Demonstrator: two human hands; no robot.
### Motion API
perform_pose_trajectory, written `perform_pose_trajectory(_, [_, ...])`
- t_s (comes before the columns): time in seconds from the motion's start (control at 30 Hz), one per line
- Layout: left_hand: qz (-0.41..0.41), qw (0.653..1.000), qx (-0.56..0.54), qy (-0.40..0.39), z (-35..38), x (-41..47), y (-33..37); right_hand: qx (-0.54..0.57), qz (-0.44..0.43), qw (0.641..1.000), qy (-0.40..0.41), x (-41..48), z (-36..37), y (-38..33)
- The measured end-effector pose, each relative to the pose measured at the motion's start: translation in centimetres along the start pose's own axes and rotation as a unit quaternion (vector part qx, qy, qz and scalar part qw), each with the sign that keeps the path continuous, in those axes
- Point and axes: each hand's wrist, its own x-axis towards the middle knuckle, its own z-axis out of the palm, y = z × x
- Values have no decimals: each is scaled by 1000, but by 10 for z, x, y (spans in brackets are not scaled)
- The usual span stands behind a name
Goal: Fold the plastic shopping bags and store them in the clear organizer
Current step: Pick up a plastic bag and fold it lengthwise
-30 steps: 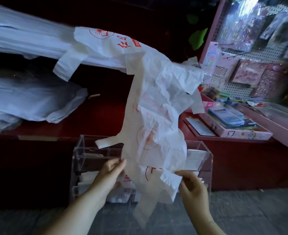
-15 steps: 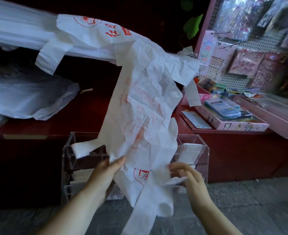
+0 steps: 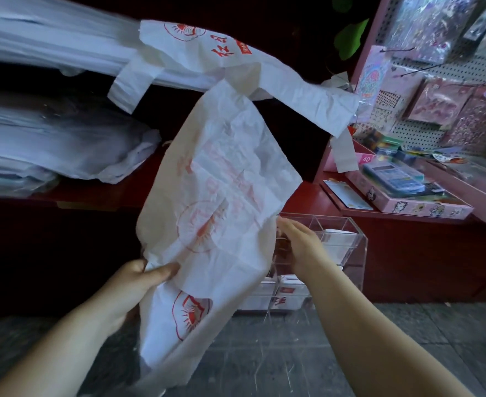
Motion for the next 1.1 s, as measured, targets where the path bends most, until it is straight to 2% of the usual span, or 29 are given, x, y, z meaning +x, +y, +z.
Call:
perform_pose_trajectory(0.2, [-12, 1000, 13, 7, -19, -7, 1, -106, -42, 993, 29, 2, 21, -5])
perform_pose_trajectory(0.37, [4, 999, 14, 40, -24, -2, 0, -139, 0, 990, 29, 18, 36, -15])
perform_pose_trajectory(0.5, [16, 998, 10, 61, -23, 2, 2, -98, 66, 992, 31, 33, 48, -20])
perform_pose_trajectory(0.57, [18, 998, 13, 64, -21, 5, 5, -137, 36, 990, 23, 43, 51, -26])
perform_pose_trajectory(0.63, [22, 998, 18, 51, -19, 10, 3, -138, -54, 987, 61, 58, 51, -37])
perform_pose_trajectory(0.73, [17, 999, 33, 37, -15, 17, 4, -41, -161, 972, 164, 74, 44, -60])
perform_pose_trajectory(0.83, [12, 999, 46, 22, -14, 26, 4, 87, -148, 944, 283, 96, 34, -71])
perform_pose_trajectory(0.9, [8, 998, 67, 15, -13, 31, 4, 95, -125, 948, 278, 109, 35, -67])
perform_pose_trajectory(1.03, [-8, 998, 68, 11, -13, 40, 4, -42, -85, 978, 186, 121, 46, -49])
perform_pose_trajectory(1.1, [-21, 997, 76, -19, -13, 40, 4, -122, -76, 978, 152, 125, 53, -41])
